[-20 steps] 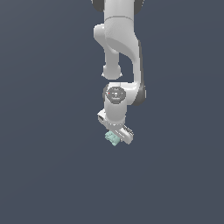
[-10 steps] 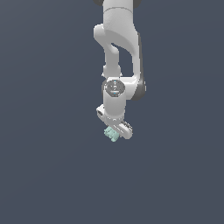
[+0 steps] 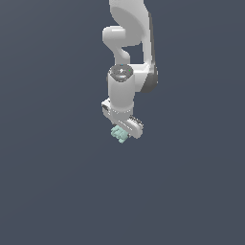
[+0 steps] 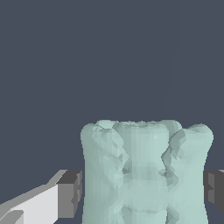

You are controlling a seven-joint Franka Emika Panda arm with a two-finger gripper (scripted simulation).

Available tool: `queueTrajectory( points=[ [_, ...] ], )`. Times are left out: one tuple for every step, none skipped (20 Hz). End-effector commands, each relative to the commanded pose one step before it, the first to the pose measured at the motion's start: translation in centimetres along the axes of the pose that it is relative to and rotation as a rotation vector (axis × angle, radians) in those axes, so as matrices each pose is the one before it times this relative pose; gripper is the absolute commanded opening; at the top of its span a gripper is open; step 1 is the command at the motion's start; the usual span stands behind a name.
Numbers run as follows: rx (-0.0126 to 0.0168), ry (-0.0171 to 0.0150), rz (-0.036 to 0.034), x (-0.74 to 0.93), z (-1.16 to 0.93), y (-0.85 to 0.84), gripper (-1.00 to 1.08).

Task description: Pick up the object and move it to a goal position.

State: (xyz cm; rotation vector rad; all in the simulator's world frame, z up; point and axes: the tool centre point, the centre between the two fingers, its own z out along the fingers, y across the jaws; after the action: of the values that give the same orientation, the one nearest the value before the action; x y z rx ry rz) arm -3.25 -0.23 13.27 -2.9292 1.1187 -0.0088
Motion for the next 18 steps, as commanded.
queueTrajectory(
  points=[
    [-0.00008,-0.00039,0.00051,-0.522,-1.992,1.038,-1.0],
    [-0.0005,-0.00042,0.00023,-0.201,-0.787,0.415,-1.0],
    [0.0,0.0,0.0,-0.215,-0.828,0.414,-1.0],
    [-0.00077,-0.00052,0.00031,-0.194,-0.783,0.416,-1.0],
    [-0.00057,-0.00032,0.00021,-0.199,-0.805,0.417,-1.0],
    [0.0,0.0,0.0,-0.209,-0.837,0.416,-1.0],
    [-0.00061,-0.00025,0.0002,-0.185,-0.772,0.395,-1.0],
    [-0.00062,-0.00022,0.0002,-0.174,-0.737,0.375,-1.0],
    [0.0,0.0,0.0,-0.173,-0.731,0.359,-1.0],
    [-0.00091,-0.00023,0.00027,-0.148,-0.653,0.331,-1.0],
    [0.0,0.0,0.0,-0.15,-0.656,0.319,-1.0],
    [-0.00093,-0.00017,0.00025,-0.127,-0.58,0.288,-1.0],
    [0.0,0.0,0.0,-0.127,-0.58,0.278,-1.0],
    [-0.00094,-0.00012,0.00022,-0.106,-0.504,0.244,-1.0],
    [0.0,0.0,0.0,-0.105,-0.501,0.236,-1.0],
    [0.0,0.0,0.0,-0.094,-0.459,0.215,-1.0],
    [-0.00096,-0.0001,0.00017,-0.075,-0.381,0.175,-1.0],
    [0.0,0.0,0.0,-0.073,-0.372,0.171,-1.0]
  ],
)
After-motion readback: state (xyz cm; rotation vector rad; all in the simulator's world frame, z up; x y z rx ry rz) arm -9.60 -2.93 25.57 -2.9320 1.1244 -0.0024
